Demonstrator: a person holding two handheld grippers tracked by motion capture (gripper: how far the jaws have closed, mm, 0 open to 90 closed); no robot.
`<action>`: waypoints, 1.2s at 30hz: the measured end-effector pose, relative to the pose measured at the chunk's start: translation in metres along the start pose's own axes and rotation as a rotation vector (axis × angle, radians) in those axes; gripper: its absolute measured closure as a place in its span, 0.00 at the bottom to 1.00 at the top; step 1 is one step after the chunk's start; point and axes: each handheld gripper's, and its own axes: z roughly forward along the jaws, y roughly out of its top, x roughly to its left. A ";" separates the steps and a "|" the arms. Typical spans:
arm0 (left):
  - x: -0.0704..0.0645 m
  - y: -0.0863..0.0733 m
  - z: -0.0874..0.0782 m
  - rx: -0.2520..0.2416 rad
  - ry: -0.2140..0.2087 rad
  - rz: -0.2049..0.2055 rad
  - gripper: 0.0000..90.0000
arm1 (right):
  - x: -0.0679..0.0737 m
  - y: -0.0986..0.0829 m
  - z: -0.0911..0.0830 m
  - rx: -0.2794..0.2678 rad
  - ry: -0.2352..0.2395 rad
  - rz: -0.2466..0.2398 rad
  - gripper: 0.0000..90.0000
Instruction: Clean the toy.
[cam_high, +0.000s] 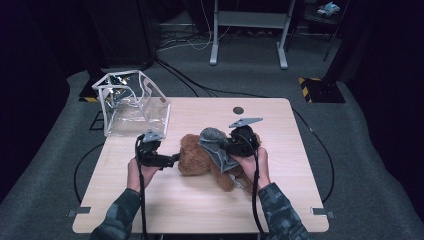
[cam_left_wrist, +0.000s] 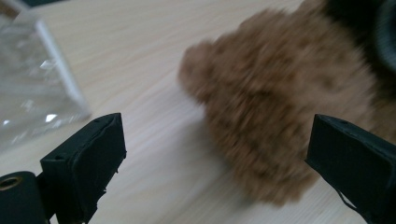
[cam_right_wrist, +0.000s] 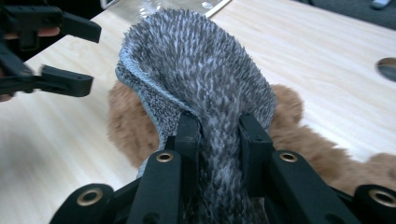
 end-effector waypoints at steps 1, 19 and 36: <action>-0.005 0.009 0.002 -0.002 -0.008 0.015 0.05 | -0.002 0.002 -0.001 -0.003 -0.005 0.004 0.82; -0.036 0.008 0.078 0.134 -0.080 0.061 0.03 | -0.036 0.001 0.018 0.054 -0.168 0.046 0.81; -0.046 -0.017 0.082 0.050 -0.016 0.065 0.03 | -0.001 0.023 0.073 0.162 -0.169 -0.088 0.81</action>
